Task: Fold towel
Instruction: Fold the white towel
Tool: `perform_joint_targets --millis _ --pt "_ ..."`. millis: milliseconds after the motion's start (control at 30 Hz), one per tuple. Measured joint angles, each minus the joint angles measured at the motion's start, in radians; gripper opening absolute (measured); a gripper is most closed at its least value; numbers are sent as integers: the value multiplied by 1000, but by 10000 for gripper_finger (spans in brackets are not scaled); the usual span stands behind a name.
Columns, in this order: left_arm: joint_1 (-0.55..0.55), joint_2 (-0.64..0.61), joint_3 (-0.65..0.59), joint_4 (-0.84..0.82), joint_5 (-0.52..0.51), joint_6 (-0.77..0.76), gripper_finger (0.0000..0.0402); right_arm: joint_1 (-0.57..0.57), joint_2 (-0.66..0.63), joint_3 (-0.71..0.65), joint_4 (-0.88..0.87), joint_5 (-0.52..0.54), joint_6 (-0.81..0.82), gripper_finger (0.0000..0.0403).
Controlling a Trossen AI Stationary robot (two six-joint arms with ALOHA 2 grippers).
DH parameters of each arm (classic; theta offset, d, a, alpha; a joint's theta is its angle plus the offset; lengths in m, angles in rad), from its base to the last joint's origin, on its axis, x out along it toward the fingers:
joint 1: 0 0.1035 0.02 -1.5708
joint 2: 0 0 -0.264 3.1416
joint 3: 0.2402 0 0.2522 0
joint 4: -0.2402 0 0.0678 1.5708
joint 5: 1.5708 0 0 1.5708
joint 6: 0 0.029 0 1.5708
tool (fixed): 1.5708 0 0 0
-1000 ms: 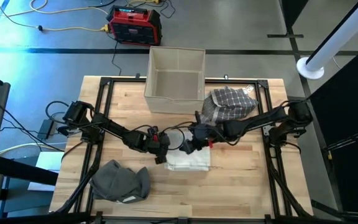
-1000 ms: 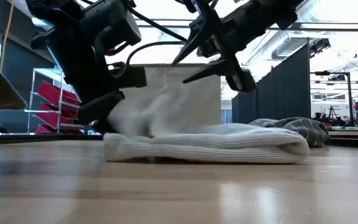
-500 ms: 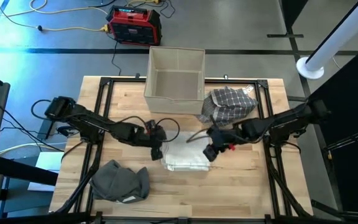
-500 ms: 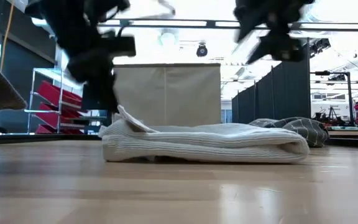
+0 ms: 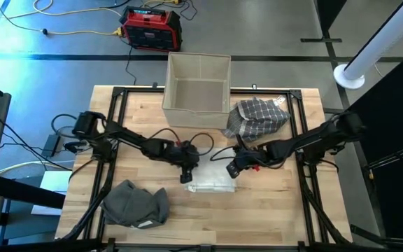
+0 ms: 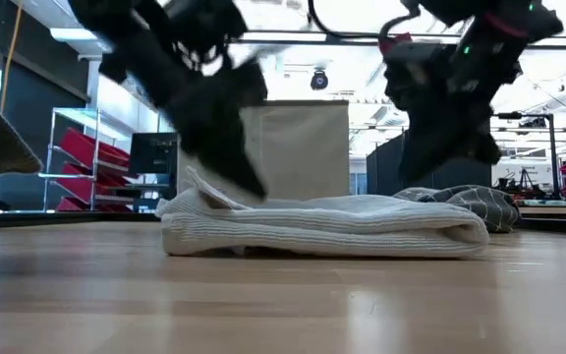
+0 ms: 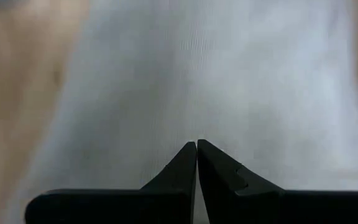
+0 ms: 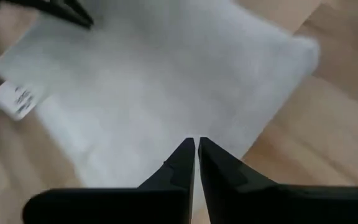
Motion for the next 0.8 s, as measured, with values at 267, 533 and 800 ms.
perform_joint_targets --millis 267,533,800 --pt "-16 61 5 -14 17 -10 7 -3 -93 42 -24 -25 -69 0" --pt "-10 -68 -1 -77 18 -36 7 -92 -86 53 -7 48 -153 0" --pt "0 -143 -7 -152 -135 -35 7 -169 22 53 8 12 -195 0"
